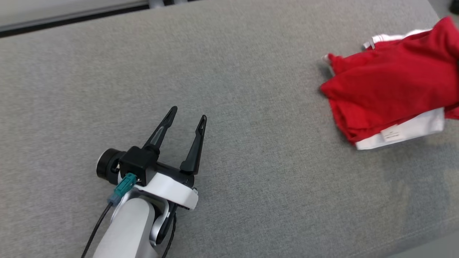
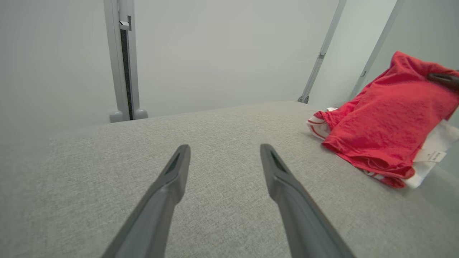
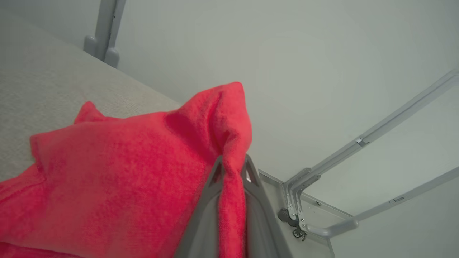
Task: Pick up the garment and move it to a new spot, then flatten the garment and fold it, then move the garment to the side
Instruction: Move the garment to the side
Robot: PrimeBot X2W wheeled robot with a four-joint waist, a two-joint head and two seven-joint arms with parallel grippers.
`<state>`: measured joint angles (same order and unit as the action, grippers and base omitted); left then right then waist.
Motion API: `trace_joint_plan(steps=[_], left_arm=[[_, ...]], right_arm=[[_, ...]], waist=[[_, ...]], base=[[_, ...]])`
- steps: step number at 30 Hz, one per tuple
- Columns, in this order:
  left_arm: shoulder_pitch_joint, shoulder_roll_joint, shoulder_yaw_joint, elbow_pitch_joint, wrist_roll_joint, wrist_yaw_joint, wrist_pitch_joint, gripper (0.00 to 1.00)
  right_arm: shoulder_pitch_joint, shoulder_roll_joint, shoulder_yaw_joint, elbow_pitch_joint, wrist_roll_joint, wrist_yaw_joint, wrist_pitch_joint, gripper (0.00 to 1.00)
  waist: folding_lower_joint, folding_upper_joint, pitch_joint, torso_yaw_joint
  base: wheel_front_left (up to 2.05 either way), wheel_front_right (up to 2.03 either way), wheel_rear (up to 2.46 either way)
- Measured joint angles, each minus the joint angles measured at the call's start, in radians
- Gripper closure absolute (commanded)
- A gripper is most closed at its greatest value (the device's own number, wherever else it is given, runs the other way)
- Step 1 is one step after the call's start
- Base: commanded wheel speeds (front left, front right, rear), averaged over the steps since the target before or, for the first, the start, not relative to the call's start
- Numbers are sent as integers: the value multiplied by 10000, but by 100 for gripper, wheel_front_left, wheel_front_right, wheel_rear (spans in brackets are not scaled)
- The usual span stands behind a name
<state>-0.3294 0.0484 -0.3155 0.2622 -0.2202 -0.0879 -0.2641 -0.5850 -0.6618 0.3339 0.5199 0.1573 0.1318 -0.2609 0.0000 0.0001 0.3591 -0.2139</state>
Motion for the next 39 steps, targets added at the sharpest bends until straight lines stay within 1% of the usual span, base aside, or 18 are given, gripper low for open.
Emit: trace_joint_plan(steps=[3,7,12,18,19,20,27,30,34,39], left_arm=[[-263,0,12,109,159,-84,0,0],[-493,0,-19,234,374,-171,0,0],[-806,-10,-54,194,491,-255,-8,0],[-1034,-65,-81,151,568,-320,-38,0],[-1055,-81,-81,144,591,-343,-38,0],[-1073,-100,-82,128,602,-345,-44,0],[-1125,-153,0,123,614,-357,-48,0],[-1057,-71,96,209,535,-357,-33,0],[-840,-6,73,228,251,-337,-2,0],[-572,4,40,75,-251,-127,-2,0]], right_arm=[[-330,-203,-257,359,159,2,-2,100],[-643,-272,-848,884,267,2,-4,100],[-932,-98,-1461,1536,245,2,-4,100],[-1278,203,-2052,2313,282,2,-4,99],[-1366,245,-2173,2451,290,2,-4,58],[-1437,276,-2257,2579,282,0,-6,1],[-1624,579,-2466,3394,240,0,-27,0],[-1637,817,-2685,3352,268,0,-27,0],[-1526,1252,-2811,2587,458,0,-27,0],[-862,1741,-2857,1220,780,0,-27,0]], waist=[[0,0,428,-233],[0,0,937,-475],[0,0,1425,-582],[0,0,1755,-439],[0,0,1792,-404],[0,0,1825,-369],[0,0,1820,-138],[0,0,1620,-66],[0,0,1230,79],[0,0,569,360]], base=[[0,0,0],[0,0,0],[0,0,0],[0,0,0],[0,0,0],[0,0,0],[0,0,0],[0,0,0],[0,0,0],[0,0,0]])
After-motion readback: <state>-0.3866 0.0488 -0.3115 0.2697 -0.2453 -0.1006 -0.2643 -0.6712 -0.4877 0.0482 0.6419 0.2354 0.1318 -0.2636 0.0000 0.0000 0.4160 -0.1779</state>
